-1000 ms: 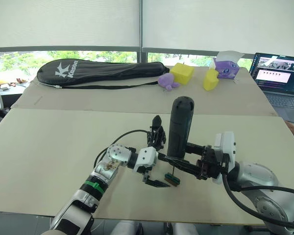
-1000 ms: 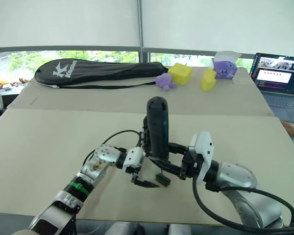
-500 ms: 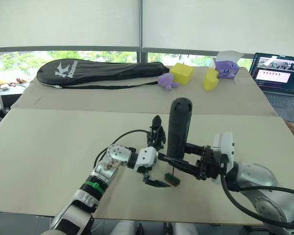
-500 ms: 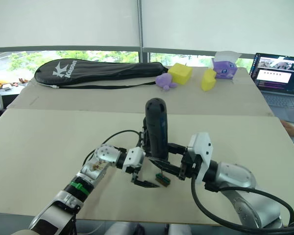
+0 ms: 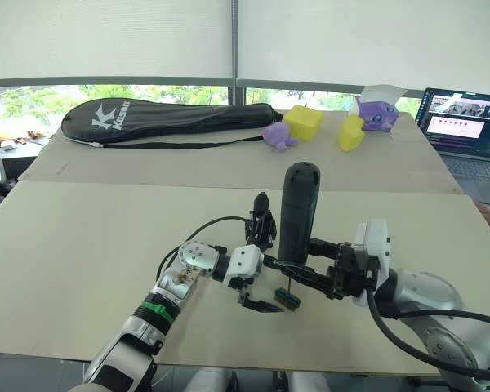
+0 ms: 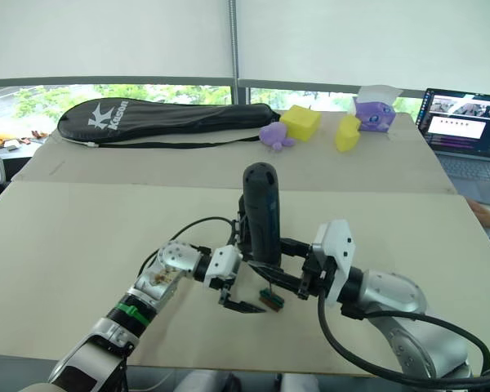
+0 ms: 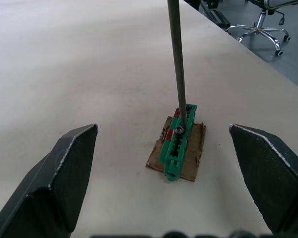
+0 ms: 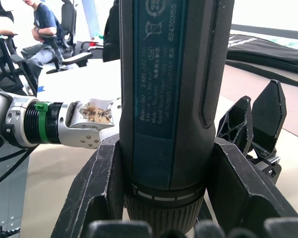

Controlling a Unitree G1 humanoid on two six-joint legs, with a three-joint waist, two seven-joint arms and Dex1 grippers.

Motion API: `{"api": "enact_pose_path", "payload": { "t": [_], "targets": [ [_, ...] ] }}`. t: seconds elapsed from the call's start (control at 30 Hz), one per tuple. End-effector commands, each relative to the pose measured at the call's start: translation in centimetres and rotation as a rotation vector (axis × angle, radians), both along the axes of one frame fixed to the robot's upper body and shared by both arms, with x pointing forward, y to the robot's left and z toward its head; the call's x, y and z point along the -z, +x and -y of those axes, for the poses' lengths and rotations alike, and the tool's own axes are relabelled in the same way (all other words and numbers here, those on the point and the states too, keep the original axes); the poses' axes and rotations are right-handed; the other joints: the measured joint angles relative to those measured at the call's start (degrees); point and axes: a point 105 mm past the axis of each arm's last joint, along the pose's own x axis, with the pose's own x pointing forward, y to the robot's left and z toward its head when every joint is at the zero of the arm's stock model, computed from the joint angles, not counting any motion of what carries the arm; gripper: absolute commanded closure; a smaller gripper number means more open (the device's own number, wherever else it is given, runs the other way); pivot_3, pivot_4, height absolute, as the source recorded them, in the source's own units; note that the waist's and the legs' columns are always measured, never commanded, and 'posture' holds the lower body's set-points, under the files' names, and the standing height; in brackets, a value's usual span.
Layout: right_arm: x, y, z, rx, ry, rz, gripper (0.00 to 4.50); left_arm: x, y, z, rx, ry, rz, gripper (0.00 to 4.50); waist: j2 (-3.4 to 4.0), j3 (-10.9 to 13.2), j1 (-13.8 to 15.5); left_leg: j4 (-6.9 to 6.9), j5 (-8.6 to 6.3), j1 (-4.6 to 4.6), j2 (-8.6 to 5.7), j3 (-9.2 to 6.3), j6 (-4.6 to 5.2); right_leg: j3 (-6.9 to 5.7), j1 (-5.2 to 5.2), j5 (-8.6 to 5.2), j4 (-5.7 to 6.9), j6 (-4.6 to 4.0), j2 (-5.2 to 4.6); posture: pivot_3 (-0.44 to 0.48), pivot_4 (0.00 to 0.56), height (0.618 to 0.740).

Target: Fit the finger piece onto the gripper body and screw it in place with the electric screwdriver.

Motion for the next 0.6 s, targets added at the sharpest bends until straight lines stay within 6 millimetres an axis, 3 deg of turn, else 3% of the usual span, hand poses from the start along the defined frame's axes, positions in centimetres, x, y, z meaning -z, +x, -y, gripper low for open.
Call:
{"api": "enact_pose_path", "payload": {
  "t": [0.03,0.4,0.6],
  "targets": [
    [-1.5,-1.0,-0.7,-0.043,0.042,0.041,2.59,-0.8,0.1,0.3,0.011,-0.021,0.035,0.0,0.0,0.0,0.0,0.0,0.0,0.0,0.0,0.0,0.0,0.0,0.0,0.0,0.0,0.0,0.0,0.0,0.15,0.737],
    [-1.6,-0.7,-0.5,-0.022,0.046,0.013,2.59,-0.9,0.3,0.5,0.01,-0.023,0.036,0.0,0.0,0.0,0.0,0.0,0.0,0.0,0.0,0.0,0.0,0.0,0.0,0.0,0.0,0.0,0.0,0.0,0.15,0.737],
    [-3.0,-0.8,-0.3,-0.016,0.083,0.058,2.59,-0.9,0.4,0.5,0.011,-0.022,0.035,0.0,0.0,0.0,0.0,0.0,0.0,0.0,0.0,0.0,0.0,0.0,0.0,0.0,0.0,0.0,0.0,0.0,0.15,0.737]
  ]
}}
